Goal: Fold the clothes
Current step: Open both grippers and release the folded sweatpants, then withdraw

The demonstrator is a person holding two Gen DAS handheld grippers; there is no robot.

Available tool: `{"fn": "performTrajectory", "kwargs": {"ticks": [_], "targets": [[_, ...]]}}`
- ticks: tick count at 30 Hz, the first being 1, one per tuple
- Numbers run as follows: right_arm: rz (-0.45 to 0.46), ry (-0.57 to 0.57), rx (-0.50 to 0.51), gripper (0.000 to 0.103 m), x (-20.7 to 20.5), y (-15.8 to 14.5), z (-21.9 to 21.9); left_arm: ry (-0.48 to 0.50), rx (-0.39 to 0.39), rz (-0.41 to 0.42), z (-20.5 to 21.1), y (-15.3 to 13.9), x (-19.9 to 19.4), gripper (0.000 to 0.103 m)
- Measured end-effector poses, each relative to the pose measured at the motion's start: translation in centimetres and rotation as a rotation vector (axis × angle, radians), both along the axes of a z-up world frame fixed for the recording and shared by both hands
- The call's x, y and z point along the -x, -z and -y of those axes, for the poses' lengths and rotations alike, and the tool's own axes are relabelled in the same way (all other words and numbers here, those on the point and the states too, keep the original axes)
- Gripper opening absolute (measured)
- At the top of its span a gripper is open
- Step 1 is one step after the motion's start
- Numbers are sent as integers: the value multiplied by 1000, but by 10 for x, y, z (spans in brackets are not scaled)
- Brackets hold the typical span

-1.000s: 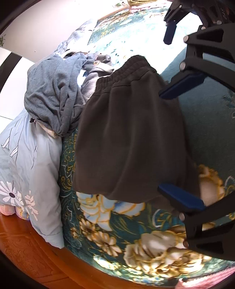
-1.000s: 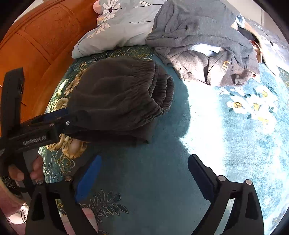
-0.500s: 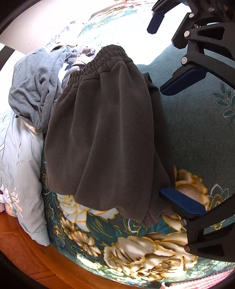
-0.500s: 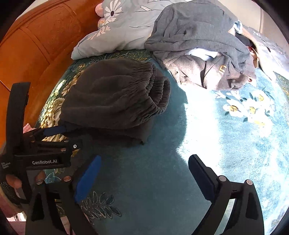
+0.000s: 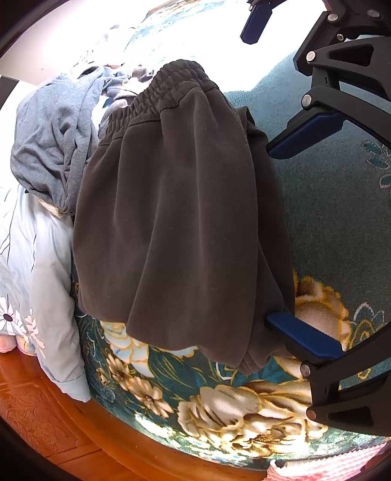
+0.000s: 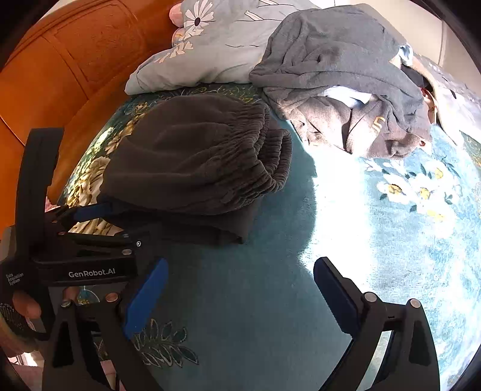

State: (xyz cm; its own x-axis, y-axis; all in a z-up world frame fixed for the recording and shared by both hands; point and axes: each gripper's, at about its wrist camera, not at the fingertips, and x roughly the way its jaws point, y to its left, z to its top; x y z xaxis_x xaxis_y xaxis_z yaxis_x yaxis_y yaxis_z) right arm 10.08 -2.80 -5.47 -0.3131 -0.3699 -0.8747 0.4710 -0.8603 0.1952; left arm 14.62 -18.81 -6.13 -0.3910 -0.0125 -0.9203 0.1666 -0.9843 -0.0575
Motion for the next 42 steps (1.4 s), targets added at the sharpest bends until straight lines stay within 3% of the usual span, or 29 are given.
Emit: {"fn": "performTrajectory", "kwargs": {"ticks": [20, 42], "targets": [[7, -19, -23, 98, -1, 1, 4, -17, -3, 50, -2, 13, -2, 103], [17, 3, 2, 98, 7, -4, -15, -126, -24, 91, 6, 14, 14, 103]]}}
